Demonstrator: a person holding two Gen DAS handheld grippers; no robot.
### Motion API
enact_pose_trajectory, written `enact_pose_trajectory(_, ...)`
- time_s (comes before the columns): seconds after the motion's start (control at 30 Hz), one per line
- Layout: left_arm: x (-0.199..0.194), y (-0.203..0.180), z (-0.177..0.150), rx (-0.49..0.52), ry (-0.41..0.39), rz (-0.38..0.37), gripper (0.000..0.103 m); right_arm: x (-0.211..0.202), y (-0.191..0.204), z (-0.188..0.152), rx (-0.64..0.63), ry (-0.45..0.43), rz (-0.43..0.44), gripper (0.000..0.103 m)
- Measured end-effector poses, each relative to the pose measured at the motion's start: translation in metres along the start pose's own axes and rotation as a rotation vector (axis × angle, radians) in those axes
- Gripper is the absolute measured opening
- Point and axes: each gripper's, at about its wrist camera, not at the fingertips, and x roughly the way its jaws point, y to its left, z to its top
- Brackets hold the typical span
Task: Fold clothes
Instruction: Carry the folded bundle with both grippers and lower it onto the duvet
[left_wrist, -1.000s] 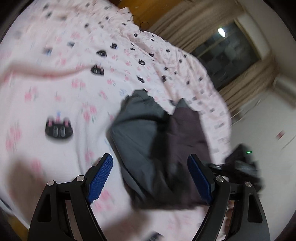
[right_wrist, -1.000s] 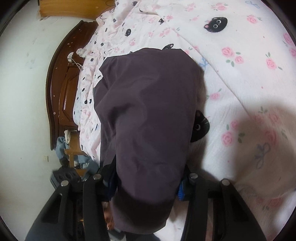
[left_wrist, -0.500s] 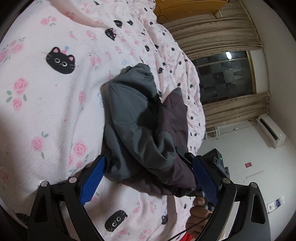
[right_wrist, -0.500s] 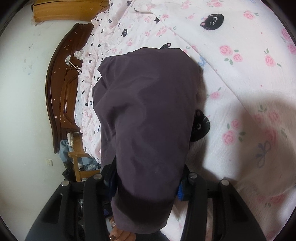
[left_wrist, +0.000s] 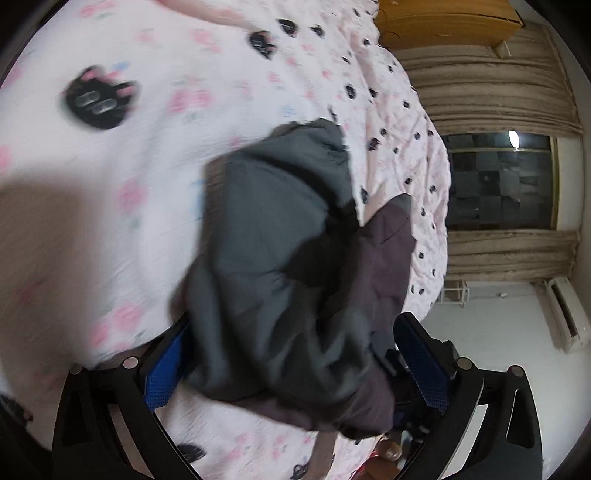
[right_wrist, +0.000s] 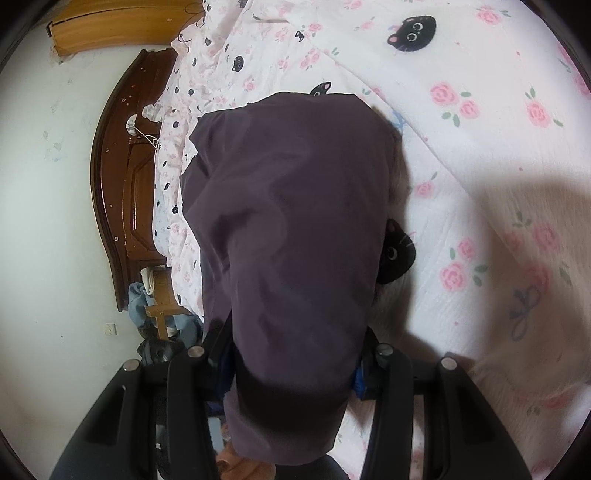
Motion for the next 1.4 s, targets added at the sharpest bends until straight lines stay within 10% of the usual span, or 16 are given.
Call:
enact_pose_trajectory(0.17,0.002,-0.012,0.003,0.119,0.004,0.077,0.053,-0.002,-0.002,0.001,-0.002,-0.001,0.006,0.048)
enact_pose_trajectory(0.33,-0.016,-0.030,-0.009,0.258,-0.029,0.120,0.034,0.000,0.002,-0.003,-0.037,0.003,-0.021,0.048)
enact_pose_trajectory(0.6,-0.073,-0.070,-0.021,0.414,-0.171,0.123,0.031,-0.012,0.068,-0.025,-0.213,-0.008,-0.087,0.048)
enact_pose_trajectory(0.87,-0.128,-0.086,0.036,0.463,-0.326,0.151,0.030,0.015,0.170,-0.012,-0.421,-0.007,-0.086,0.048)
enact_pose_trajectory(1.13,-0.152,-0.058,0.130,0.430,-0.481,0.252,0.030,0.115,0.243,0.038,-0.536,0.048,-0.059,0.048)
enact_pose_trajectory(1.4,-0.108,0.024,0.185,0.344,-0.473,0.379,0.030,0.225,0.236,0.073,-0.612,0.133,-0.192,0.048)
